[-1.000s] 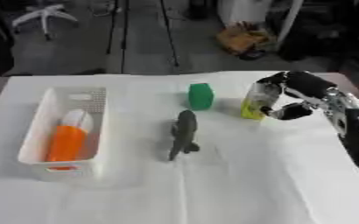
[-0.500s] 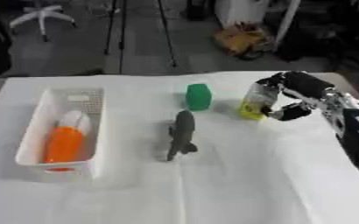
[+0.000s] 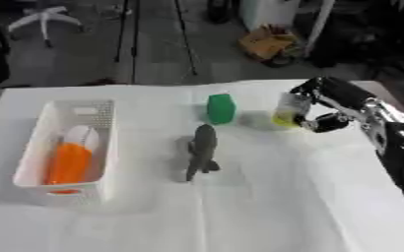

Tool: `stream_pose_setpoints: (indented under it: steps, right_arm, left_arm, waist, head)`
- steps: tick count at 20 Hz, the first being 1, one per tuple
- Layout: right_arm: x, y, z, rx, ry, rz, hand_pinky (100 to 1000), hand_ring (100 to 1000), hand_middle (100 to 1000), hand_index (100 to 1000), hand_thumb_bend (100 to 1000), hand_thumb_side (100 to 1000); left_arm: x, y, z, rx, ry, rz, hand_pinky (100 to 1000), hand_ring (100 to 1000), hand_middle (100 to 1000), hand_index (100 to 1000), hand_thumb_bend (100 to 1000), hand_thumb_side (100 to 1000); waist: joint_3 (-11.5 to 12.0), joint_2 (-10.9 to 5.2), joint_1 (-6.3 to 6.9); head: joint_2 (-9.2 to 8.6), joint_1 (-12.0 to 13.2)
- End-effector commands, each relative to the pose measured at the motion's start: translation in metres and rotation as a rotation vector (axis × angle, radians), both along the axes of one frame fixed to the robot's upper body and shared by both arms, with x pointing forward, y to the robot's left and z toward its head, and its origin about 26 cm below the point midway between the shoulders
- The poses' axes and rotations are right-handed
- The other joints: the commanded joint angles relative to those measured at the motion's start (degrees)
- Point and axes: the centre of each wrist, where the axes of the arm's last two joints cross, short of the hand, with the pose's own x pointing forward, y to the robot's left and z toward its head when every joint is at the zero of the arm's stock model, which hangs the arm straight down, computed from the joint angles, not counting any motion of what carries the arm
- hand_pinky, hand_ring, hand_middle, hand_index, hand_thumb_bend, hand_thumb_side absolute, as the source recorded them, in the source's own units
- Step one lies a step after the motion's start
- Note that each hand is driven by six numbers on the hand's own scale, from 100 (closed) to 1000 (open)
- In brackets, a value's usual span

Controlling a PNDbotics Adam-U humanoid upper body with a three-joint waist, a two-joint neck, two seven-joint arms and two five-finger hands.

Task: Pick up objects on the table and place them in the box.

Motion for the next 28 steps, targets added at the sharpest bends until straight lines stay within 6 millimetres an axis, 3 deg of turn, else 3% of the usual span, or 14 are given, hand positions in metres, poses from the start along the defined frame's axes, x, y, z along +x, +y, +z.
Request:
stream_pose_setpoints:
  steps: [1, 2, 3, 6, 9, 13, 14, 17, 22, 28]
  right_arm:
    - [-0.003, -0.006, 0.019, -0.011, -0.061, -0.008, 391, 426, 358, 573, 276, 138]
    - [-0.003, -0.006, 0.018, -0.005, -0.072, -0.011, 391, 426, 358, 573, 276, 138]
    - [-0.003, -0.006, 0.017, -0.001, -0.081, -0.011, 384, 420, 350, 477, 242, 124]
    - [-0.003, -0.005, 0.016, 0.008, -0.105, -0.005, 384, 420, 350, 477, 242, 124]
    - [-0.002, -0.004, 0.016, 0.017, -0.120, 0.003, 377, 414, 345, 390, 230, 104]
    - [-0.001, -0.002, 0.014, 0.044, -0.137, 0.024, 372, 409, 345, 388, 200, 100]
    - [0.000, -0.001, 0.013, 0.059, -0.141, 0.030, 361, 399, 348, 385, 131, 100]
    - [0.001, 0.002, 0.010, 0.100, -0.145, 0.045, 352, 391, 350, 382, 100, 100]
    - [0.009, 0.014, 0.012, 0.157, -0.157, 0.109, 354, 391, 350, 381, 100, 100]
    - [0.022, 0.040, 0.030, 0.193, -0.203, 0.222, 352, 390, 349, 380, 100, 100]
  left_arm:
    - [-0.001, 0.005, 0.007, 0.012, -0.022, 0.006, 500, 714, 842, 925, 396, 958]
    - [-0.001, 0.005, 0.007, 0.012, -0.022, 0.007, 500, 714, 842, 925, 396, 958]
    - [-0.001, 0.005, 0.007, 0.011, -0.022, 0.007, 500, 715, 842, 925, 395, 958]
    - [-0.001, 0.005, 0.007, 0.009, -0.022, 0.008, 500, 715, 842, 925, 395, 958]
    - [-0.001, 0.005, 0.007, 0.009, -0.023, 0.007, 500, 716, 841, 925, 395, 959]
    - [-0.001, 0.005, 0.007, 0.009, -0.023, 0.008, 500, 717, 841, 925, 395, 959]
    - [-0.001, 0.005, 0.007, 0.008, -0.023, 0.009, 500, 717, 841, 925, 396, 958]
    - [-0.001, 0.005, 0.007, 0.007, -0.023, 0.009, 500, 718, 841, 925, 397, 958]
    - [-0.001, 0.005, 0.007, 0.005, -0.022, 0.010, 500, 718, 840, 925, 398, 957]
    - [-0.001, 0.006, 0.007, 0.004, -0.021, 0.013, 501, 719, 839, 925, 399, 956]
  waist:
    - [-0.08, -0.42, 0.84]
    - [-0.09, -0.41, 0.81]
    - [-0.09, -0.39, 0.79]
    - [-0.11, -0.36, 0.74]
    - [-0.10, -0.37, 0.67]
    - [-0.14, -0.43, 0.55]
    - [-0.17, -0.48, 0.48]
    - [-0.27, -0.60, 0.37]
    - [-0.65, -1.11, 0.03]
    - [-1.16, -1.76, -0.61]
  head:
    - [-0.56, -0.21]
    - [-0.57, -0.22]
    - [-0.58, -0.24]
    - [-0.60, -0.31]
    - [-0.58, -0.29]
    - [-0.60, -0.27]
    - [-0.64, -0.28]
    - [-0.66, -0.31]
    - [-0.66, -0.52]
    - [-0.67, -0.52]
